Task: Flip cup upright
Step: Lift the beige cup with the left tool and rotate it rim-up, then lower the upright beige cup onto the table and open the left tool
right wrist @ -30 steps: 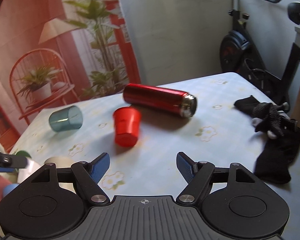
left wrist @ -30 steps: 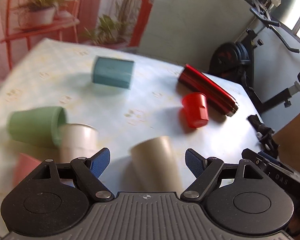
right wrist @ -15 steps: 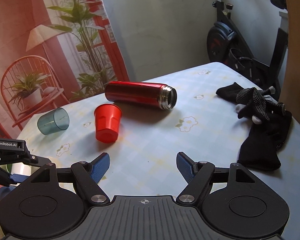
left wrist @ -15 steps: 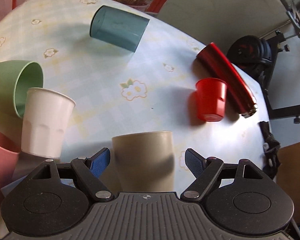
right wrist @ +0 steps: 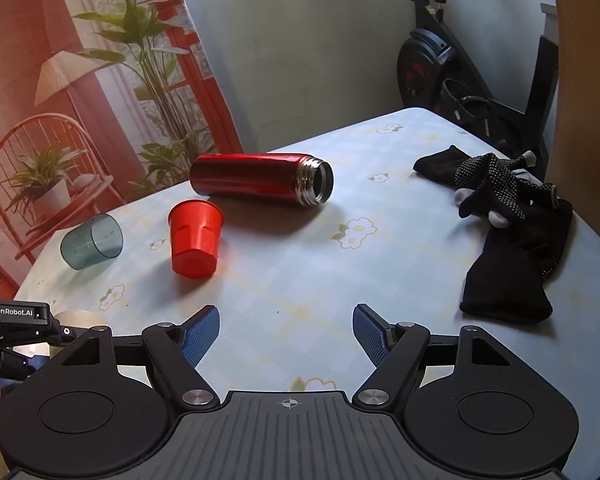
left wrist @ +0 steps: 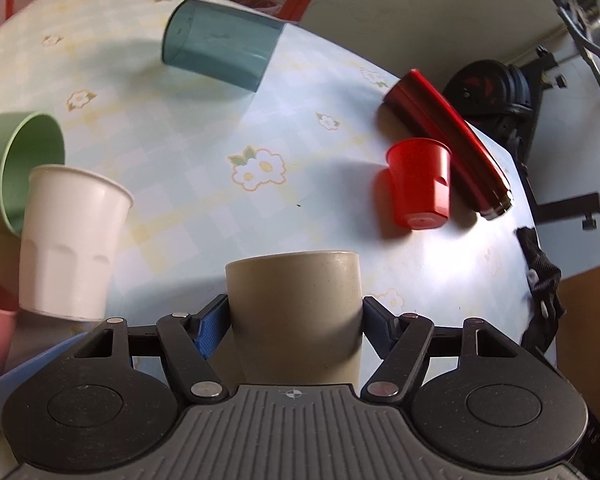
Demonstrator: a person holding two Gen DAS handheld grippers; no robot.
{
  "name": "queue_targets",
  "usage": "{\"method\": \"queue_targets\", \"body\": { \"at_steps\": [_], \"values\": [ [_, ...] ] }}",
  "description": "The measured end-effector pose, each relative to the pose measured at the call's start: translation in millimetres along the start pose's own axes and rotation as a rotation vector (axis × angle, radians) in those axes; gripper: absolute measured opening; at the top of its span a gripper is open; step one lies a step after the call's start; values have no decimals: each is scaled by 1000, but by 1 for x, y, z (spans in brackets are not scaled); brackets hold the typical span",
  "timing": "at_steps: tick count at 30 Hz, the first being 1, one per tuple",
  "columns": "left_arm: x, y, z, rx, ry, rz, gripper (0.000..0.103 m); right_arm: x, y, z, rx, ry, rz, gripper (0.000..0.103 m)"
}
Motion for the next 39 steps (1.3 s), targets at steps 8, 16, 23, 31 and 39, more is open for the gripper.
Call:
{"method": "queue_targets", "body": {
  "at_steps": [8,16,23,31,39],
  "values": [
    [9,34,-10,25,-139,-89,72,-3,6,2,-8,-1,-11,70],
    [10,74,-7,-8,-269,-237,72,-3,7,8,-21,-1,-15,71],
    [4,68,-12,-107,-390,-330,72,-2,7,12,-29,8,-10,71],
    [4,51,-19,-149,-454,-380,72,-1,5,10,-28,3,-8,71],
    [3,45,-23,-167,-464,-395,72,0,4,9,-24,5,-3,71]
  ]
}}
Point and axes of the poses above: each gripper's, at about its wrist camera, not at the fingertips, and y roughly against the way its jaws point, z to its left, x to its underside, the point moved 1 cm from there along -y, roughly the way its jaws point, and after that the axes turned 8 degrees about -z, right-handed, at the moved point
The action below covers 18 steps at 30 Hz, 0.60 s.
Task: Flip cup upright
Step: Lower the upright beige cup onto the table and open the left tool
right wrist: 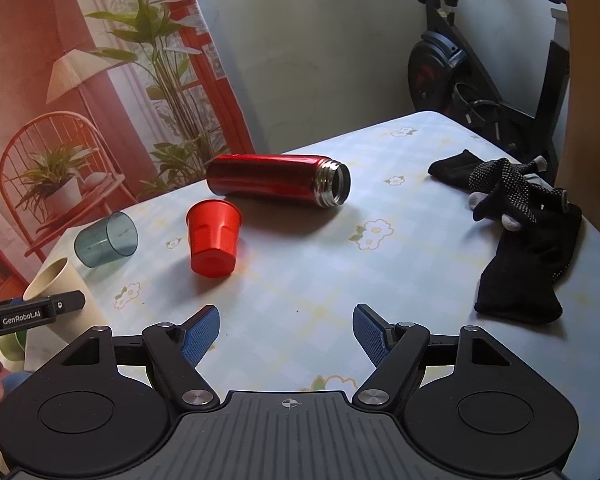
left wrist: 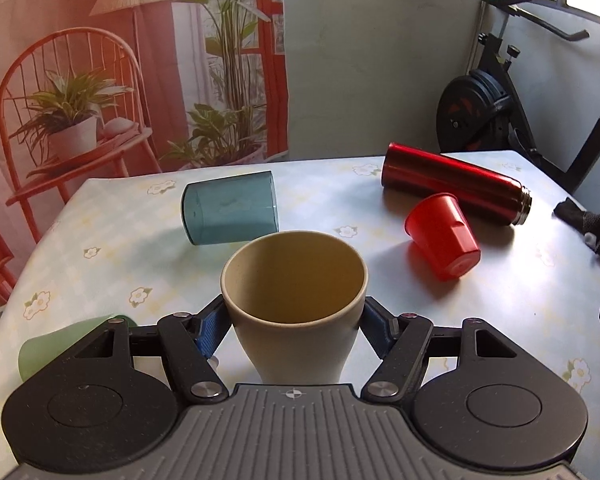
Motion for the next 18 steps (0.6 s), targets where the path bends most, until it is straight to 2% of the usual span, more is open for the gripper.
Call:
{"method": "queue_targets", "body": {
  "at_steps": [6,9,12,14,18],
  "values": [
    [2,3,6,32,30,49,72,-1,1,1,-1,-1,0,71],
    [2,2,11,62,82,101,73,-2,4,4,-6,4,0,72],
    [2,5,15,92,110,118,74,-5,8,8,-10,13,-3,79],
    [2,12,18,97,115,121,76,-9,11,13,-17,23,0,80],
    [-3,37,24,108,118,84,85,-17,19,25,-56,38,1,95]
  ]
}}
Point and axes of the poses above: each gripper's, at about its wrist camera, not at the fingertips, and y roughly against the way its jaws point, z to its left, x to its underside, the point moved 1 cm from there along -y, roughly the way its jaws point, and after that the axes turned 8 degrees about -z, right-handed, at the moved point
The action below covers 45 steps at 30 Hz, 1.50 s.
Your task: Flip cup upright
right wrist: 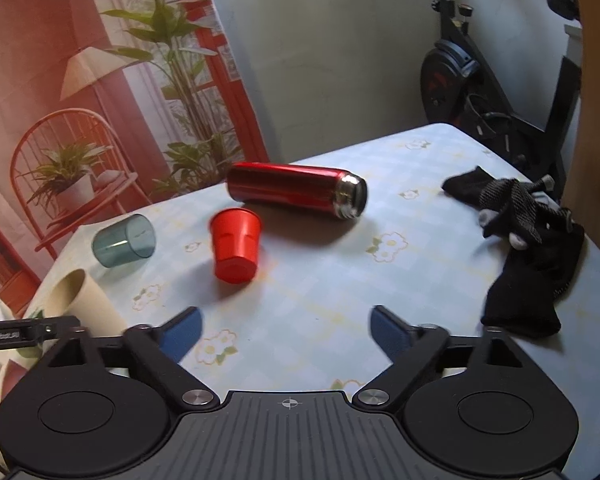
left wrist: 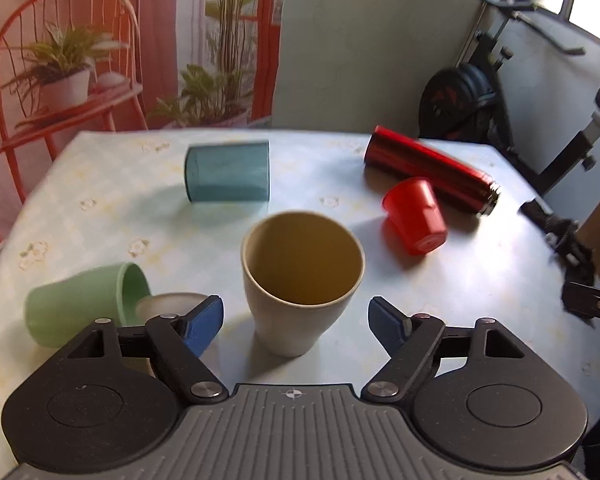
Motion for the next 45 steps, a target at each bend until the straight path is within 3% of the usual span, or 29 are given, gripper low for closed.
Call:
{"method": "queue_targets", "body": {
  "at_steps": [6,12,21,26,33,45],
  "values": [
    [-16,44,7,-4,4,-56,96,-16,12,32,-53,50,1,103],
    [-32,89,13,-14,-4,-162,97,-39,36,67,-88,94,-23,103],
    [-50,135,11,-11,-21,-254,99,-62,68,102,-95,137,-57,103],
    [-51,154,2,-20,-79,-311,103,-67,79,117,-83,168,-73,103],
    [-47,165,2,1,-71,-322,103,-67,84,128,-89,194,-80,103],
    [-44,170,9,-31,-40,-333,103,-67,84,133,-89,205,-83,103]
  ]
}}
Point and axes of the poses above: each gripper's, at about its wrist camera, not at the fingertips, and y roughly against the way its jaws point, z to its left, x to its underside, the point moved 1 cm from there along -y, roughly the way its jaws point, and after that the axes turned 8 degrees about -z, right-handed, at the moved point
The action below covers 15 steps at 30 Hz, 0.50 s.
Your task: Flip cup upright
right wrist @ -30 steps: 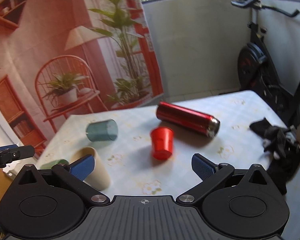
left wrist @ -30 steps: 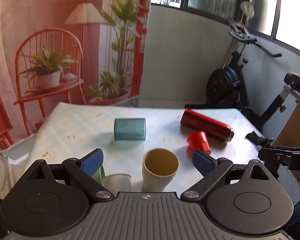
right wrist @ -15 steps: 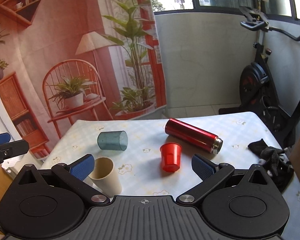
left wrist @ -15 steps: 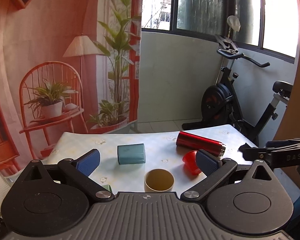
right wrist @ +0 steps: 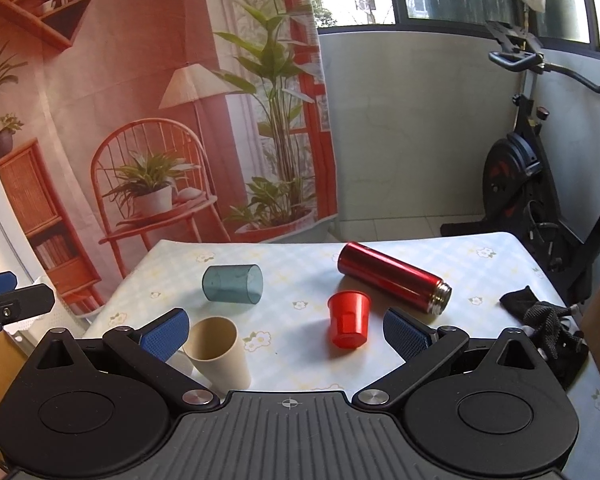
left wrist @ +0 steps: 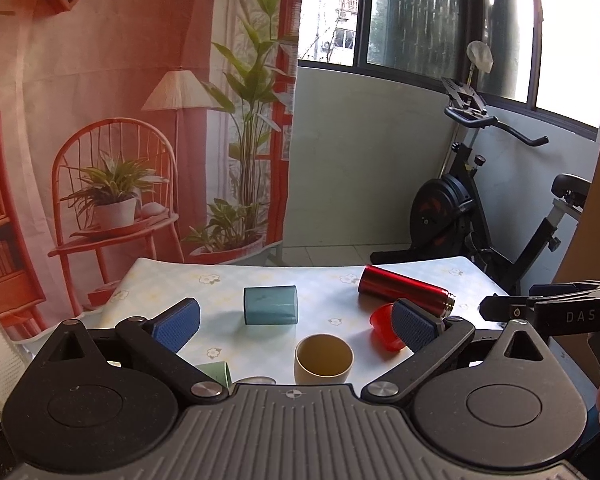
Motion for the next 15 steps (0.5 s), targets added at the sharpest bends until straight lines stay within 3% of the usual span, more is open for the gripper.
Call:
{"method": "queue_targets", "body": {
  "at_steps": [15],
  "values": [
    [1,5,-3,-18,-14,-9,103,-2,0,-2,2,9,-6,103]
  ]
}}
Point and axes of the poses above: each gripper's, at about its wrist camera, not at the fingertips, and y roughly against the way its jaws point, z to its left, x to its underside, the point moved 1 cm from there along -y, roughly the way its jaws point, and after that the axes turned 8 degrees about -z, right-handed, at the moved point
